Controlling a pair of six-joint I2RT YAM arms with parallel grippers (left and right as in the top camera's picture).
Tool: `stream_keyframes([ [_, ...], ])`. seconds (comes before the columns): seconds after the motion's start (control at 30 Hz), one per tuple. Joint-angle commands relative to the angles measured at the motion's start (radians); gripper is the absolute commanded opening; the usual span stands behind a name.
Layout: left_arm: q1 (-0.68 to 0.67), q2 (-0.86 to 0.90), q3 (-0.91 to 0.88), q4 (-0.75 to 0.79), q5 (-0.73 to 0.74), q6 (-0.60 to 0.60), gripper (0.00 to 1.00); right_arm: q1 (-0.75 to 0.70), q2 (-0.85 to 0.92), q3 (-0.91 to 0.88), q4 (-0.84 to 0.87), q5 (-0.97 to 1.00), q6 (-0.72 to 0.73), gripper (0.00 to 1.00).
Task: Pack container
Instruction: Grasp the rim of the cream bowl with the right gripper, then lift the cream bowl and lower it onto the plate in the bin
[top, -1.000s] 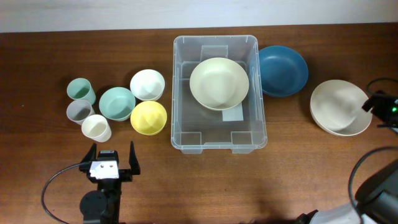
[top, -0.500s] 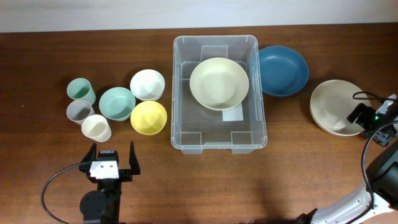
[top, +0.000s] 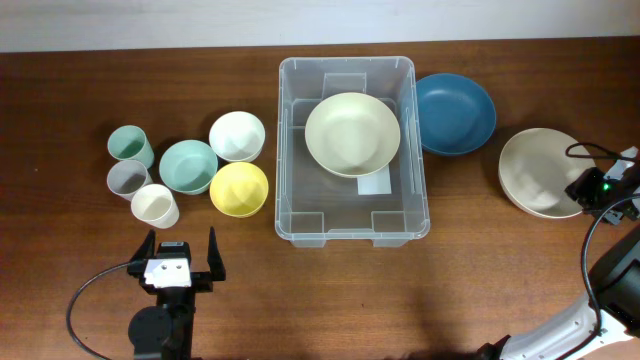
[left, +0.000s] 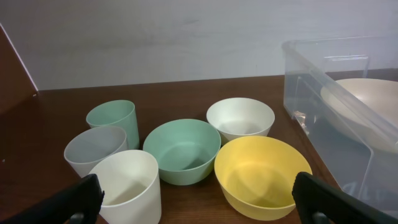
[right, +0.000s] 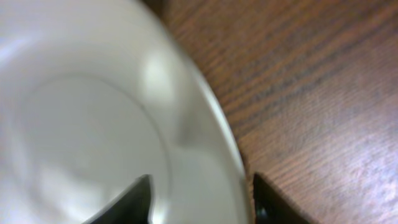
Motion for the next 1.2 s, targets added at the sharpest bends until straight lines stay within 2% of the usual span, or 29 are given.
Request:
stream_keyframes([
  [0.0, -0.005, -0.004, -0.006, 0.002, 0.011, 0.019, 0.99, -0.002, 0.004, 0.003, 0.003, -0.023, -0.001, 0.28],
  [0.13, -0.005, -0.004, -0.006, 0.002, 0.011, 0.019, 0.99, -0.002, 0.004, 0.002, 0.002, -0.024, -0.001, 0.22],
  [0.17, -0.005, -0.004, -0.006, 0.002, 0.011, 0.019, 0.99, -0.002, 0.004, 0.001, 0.002, -0.024, -0.001, 0.18],
  [0.23, -0.005, -0.004, -0.006, 0.002, 0.011, 0.019, 0.99, -0.002, 0.004, 0.000, 0.002, -0.024, -0.001, 0.04],
  [0.43, -0.005, -0.004, -0.006, 0.002, 0.011, 0.019, 0.99, -0.004, 0.003, 0.000, 0.003, -0.047, 0.000, 0.04],
  [0.7, -0.005, -0.004, -0.006, 0.002, 0.011, 0.019, 0.99, -0.095, -0.047, 0.003, 0.009, -0.339, 0.000, 0.04],
  [0.93, -0.005, -0.004, -0.006, 0.002, 0.011, 0.019, 0.99, -0.203, -0.150, 0.003, -0.043, -0.349, 0.034, 0.04],
  [1.17, -0.005, -0.004, -0.006, 0.002, 0.011, 0.019, 0.99, -0.127, -0.307, 0.003, -0.063, -0.378, 0.034, 0.04],
])
